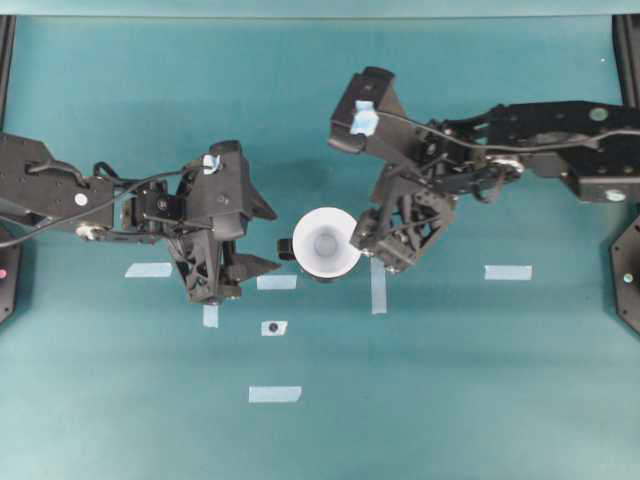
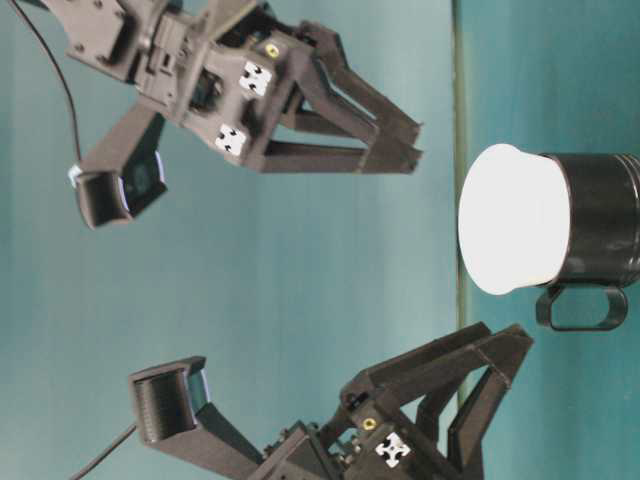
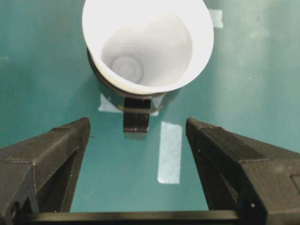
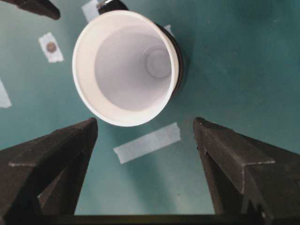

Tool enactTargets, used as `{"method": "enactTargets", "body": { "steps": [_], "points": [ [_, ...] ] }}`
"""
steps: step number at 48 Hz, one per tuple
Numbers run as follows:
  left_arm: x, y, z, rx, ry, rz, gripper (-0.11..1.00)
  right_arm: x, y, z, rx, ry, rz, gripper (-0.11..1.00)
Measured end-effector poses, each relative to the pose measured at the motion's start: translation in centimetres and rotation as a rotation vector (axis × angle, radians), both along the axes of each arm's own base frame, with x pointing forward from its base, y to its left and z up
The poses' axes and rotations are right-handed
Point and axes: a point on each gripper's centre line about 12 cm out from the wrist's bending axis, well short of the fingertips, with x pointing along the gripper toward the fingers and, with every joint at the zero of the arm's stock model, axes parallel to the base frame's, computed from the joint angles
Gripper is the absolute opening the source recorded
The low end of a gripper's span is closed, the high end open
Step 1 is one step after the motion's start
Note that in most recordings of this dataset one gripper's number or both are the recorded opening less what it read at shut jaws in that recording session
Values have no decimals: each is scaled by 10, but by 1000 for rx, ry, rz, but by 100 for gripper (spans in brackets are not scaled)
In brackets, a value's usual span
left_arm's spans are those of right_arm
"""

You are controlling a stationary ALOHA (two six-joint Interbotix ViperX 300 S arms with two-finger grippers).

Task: Holding the cup holder with the left arm, the right arm places the cup into the cup holder.
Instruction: 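Open left gripper and withdraw both grippers from the holder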

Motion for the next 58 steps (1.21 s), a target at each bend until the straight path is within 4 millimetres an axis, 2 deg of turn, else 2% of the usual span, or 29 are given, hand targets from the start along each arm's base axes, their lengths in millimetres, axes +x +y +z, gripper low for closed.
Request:
{"method": "enactTargets", "body": {
  "steps": [9, 24, 34, 58],
  "points": [
    [-1, -2, 1, -1, -5, -4, 86, -9, 1, 13, -13, -74, -5, 87],
    [-2, -2, 2, 0, -6, -5, 86, -33, 1, 11, -42, -212, -28, 87],
    [-3, -3, 2, -1, -6, -7, 86, -36, 6, 12, -61, -326, -27, 84],
    [-10, -7, 0, -86, 0, 52, 86, -44, 22, 0, -45, -250, 24, 81]
  ]
}}
